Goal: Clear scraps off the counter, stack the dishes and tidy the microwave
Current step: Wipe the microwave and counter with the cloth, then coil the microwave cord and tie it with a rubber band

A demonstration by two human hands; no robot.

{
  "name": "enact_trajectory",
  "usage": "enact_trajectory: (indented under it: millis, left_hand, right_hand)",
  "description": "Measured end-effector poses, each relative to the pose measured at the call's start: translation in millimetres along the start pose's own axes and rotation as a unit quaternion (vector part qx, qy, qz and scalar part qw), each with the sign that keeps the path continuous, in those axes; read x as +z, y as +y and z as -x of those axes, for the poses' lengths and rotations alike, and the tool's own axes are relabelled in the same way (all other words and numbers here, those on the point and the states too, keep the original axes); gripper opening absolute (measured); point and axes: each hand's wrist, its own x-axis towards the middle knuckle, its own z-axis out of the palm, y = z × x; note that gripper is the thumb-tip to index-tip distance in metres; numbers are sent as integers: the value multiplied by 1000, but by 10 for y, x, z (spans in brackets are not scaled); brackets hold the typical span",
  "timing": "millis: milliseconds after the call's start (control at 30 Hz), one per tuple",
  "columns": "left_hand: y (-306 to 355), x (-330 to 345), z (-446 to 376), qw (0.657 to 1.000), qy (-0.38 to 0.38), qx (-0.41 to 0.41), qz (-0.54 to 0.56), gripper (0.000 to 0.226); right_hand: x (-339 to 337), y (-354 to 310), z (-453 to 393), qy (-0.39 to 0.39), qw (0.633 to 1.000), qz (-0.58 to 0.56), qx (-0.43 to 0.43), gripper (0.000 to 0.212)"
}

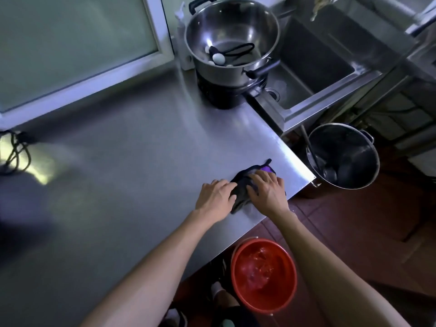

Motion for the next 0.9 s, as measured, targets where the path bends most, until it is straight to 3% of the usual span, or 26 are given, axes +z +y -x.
enact_trajectory:
  millis: [300, 633, 900]
  left_hand:
    - [-713, -298, 449, 995, 15, -93, -18, 39]
    - [-2184, -691, 1677, 959, 88, -267, 38, 46]
    - [-3359, -791, 2593, 930, 120, -339, 77, 48]
  right_hand:
    - [101, -878, -307, -64, 994, 10, -87, 45]
    - [426, -2744, -425, -114, 967, 19, -227, 44]
    - [857, -4141, -309, -154, 950, 31, -270, 43]
